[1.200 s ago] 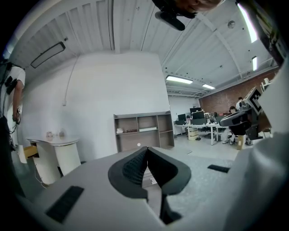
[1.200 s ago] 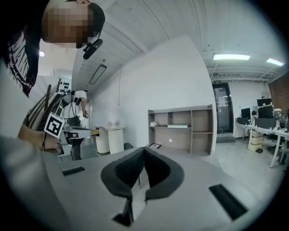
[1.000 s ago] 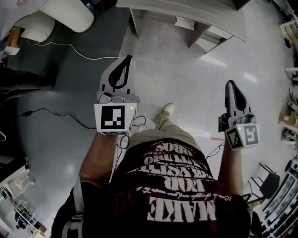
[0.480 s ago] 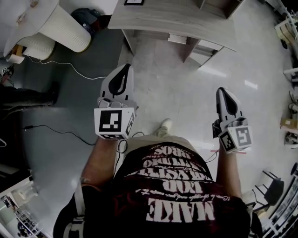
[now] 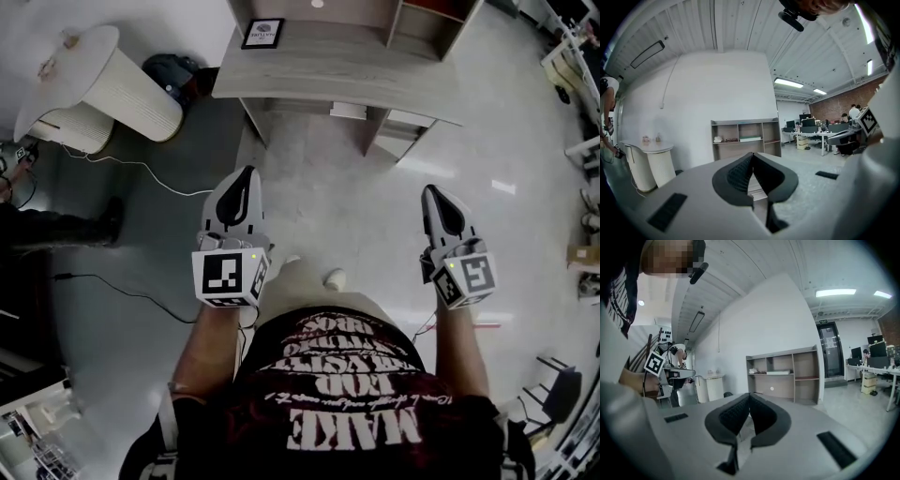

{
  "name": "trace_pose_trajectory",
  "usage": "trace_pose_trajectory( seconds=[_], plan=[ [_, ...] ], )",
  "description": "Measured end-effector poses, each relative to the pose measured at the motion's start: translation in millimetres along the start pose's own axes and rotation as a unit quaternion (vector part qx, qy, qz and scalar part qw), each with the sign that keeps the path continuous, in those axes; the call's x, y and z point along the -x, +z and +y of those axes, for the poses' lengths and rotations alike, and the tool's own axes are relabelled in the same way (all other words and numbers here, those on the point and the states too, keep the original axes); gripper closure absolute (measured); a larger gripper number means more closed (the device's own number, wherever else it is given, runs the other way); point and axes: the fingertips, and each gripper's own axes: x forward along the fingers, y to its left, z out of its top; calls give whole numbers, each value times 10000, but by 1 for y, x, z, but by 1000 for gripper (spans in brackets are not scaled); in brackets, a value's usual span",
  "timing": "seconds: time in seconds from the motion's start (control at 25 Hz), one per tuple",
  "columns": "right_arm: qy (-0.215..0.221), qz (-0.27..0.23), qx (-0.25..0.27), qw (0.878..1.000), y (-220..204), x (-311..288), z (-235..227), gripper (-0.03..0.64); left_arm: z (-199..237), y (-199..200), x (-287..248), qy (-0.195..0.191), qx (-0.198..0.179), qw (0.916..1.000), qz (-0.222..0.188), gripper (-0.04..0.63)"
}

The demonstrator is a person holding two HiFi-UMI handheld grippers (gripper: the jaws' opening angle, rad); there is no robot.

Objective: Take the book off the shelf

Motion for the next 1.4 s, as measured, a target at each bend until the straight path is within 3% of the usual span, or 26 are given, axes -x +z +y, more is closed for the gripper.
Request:
trace_pose_trajectory(
  seconds=[0.56, 0.8, 0.96, 1.2, 1.4],
  plan=[
    [-128, -196, 185, 9996, 19, -41, -15, 614, 1, 11, -55, -364, -60, 9992, -151, 588],
    [-108, -200, 207, 9995, 29, -78, -27, 612, 11, 23, -90, -276, -588, 9977, -213, 588],
    [-100, -201, 251, 9994, 38, -111, -34, 614, 33, 20, -115, -267, -336, 9989, -175, 589],
    [-143, -81, 220, 9996, 38, -157, -52, 614, 57, 11, -157, -255, -468, 9985, -124, 589],
    [-136, -47, 241, 9996, 50, -190, -60, 613, 74, 16, -190, -265, -354, 9989, -168, 588]
  ],
)
